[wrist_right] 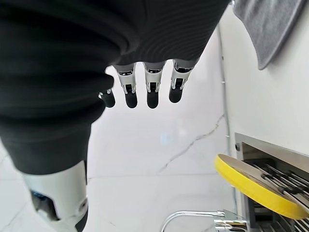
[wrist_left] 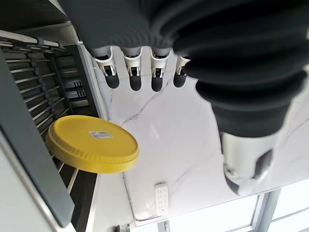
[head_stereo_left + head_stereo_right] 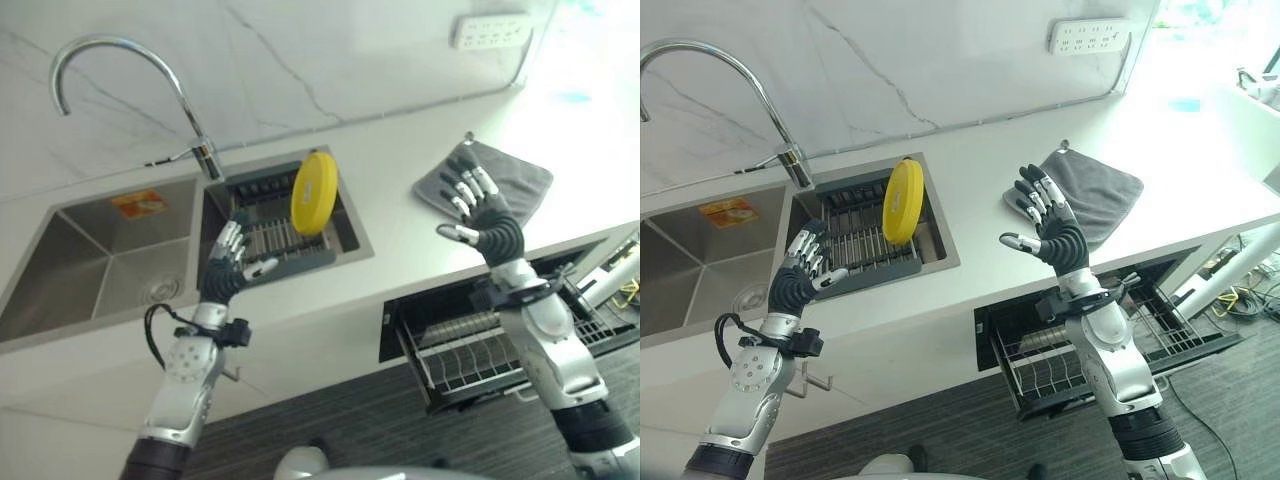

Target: Place the dishes in the dishwasher.

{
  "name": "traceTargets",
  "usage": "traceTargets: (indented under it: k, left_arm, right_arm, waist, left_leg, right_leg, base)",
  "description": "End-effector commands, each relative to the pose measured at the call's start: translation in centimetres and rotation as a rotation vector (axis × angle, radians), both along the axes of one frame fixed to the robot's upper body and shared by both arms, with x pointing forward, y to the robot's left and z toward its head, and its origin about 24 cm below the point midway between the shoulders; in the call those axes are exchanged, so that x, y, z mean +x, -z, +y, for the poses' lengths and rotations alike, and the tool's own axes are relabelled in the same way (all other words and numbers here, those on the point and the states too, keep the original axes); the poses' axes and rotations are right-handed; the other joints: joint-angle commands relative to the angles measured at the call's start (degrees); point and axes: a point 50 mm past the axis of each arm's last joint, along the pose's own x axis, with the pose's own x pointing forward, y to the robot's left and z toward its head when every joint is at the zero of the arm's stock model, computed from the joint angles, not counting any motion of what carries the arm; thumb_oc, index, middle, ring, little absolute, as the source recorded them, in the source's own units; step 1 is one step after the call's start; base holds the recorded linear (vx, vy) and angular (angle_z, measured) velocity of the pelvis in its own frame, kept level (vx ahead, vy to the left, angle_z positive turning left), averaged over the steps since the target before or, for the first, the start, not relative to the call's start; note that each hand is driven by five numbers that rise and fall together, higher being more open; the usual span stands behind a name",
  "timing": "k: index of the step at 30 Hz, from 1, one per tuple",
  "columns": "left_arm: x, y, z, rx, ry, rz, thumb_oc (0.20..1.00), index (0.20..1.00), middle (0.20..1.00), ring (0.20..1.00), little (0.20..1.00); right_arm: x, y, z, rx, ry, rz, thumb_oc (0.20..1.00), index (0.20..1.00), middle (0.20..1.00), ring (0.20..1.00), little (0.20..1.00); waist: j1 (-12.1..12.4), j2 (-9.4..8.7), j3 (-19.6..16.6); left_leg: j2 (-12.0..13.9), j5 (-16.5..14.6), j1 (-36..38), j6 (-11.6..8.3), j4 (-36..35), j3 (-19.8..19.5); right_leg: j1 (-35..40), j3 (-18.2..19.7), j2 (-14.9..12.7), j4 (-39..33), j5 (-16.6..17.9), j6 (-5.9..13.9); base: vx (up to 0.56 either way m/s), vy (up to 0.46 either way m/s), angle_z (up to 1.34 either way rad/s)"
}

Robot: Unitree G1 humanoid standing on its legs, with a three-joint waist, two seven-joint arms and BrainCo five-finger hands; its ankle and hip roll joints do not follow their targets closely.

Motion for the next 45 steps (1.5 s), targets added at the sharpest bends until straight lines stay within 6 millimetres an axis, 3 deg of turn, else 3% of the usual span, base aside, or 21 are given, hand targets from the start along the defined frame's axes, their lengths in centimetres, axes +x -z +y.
traceTargets:
  k: [1, 11, 20, 26, 35, 45]
  left_arm:
    - [0.0, -2.3, 0.6, 0.048, 0.011, -0.133, 1.0, 1.0, 1.0, 1.0, 1.0]
    - [-0.1, -2.7, 0.1, 0.085, 0.056, -0.15, 1.0, 1.0, 1.0, 1.0, 1.0]
    - [0.0, -3.2, -0.3, 0.136, 0.141, -0.148, 1.0, 1.0, 1.0, 1.0, 1.0]
    - [0.2, -3.4, -0.6, 0.147, 0.195, -0.147, 1.0, 1.0, 1.0, 1.0, 1.0]
    - [0.3, -3.1, -1.3, 0.169, 0.284, -0.127, 1.0, 1.0, 1.0, 1.0, 1.0]
    - [-0.9, -2.5, -1.6, 0.258, 0.395, -0.096, 1.0, 1.0, 1.0, 1.0, 1.0]
  right_arm:
    - [0.3, -2.6, 0.6, 0.063, -0.024, -0.12, 1.0, 1.0, 1.0, 1.0, 1.0]
    - [1.7, -0.7, 1.9, 0.149, -0.141, 0.061, 1.0, 1.0, 1.0, 1.0, 1.0]
    - [4.8, -3.3, 2.7, 0.205, -0.103, 0.048, 1.0, 1.0, 1.0, 1.0, 1.0]
    - [6.6, -4.6, 2.1, 0.202, -0.04, 0.05, 1.0, 1.0, 1.0, 1.0, 1.0]
    - [8.2, -7.0, -0.8, 0.163, 0.11, -0.018, 1.0, 1.0, 1.0, 1.0, 1.0]
    - [8.9, -7.2, -4.9, 0.143, 0.245, -0.014, 1.0, 1.0, 1.0, 1.0, 1.0]
  waist:
    - [1.35, -1.37, -3.55]
    - [3.07, -1.34, -3.73]
    - [6.7, -1.62, -3.62]
    - [8.11, -1.48, -3.26]
    - [9.42, -0.39, -2.21]
    - [9.54, 1.26, -2.76]
  left_leg:
    - [0.67, 3.07, -5.19, -2.1, -0.92, -3.63]
    - [0.79, 2.25, -4.72, -2.26, 0.1, -4.1]
    - [-0.36, 1.16, -4.22, -1.81, 0.89, -7.78]
    - [-1.49, 0.47, -4.02, -1.24, 1.26, -9.4]
    - [-3.8, -0.38, -3.02, 0.23, 0.91, -11.92]
    - [-6.11, -1.04, 0.23, 1.75, -0.58, -12.43]
  right_leg:
    - [1.94, -0.09, 1.07, 4.82, -7.07, -1.56]
    - [2.48, -1.97, 0.58, 4.42, -6.57, -1.57]
    - [3.4, -2.93, 0.09, 4.24, -6.37, -1.78]
    - [3.5, -3.05, -0.49, 4.57, -6.24, -1.66]
    - [3.17, -2.74, -1.79, 6.16, -6.2, -0.81]
    - [4.91, -2.98, -3.24, 7.61, -6.9, 0.02]
  base:
    - [0.0, 0.0, 0.0]
    - [0.01, -0.001, 0.01]
    - [0.09, 0.054, 0.16]
    - [0.09, 0.07, 0.15]
    - [0.07, 0.073, 0.11]
    - [0.09, 0.089, 0.14]
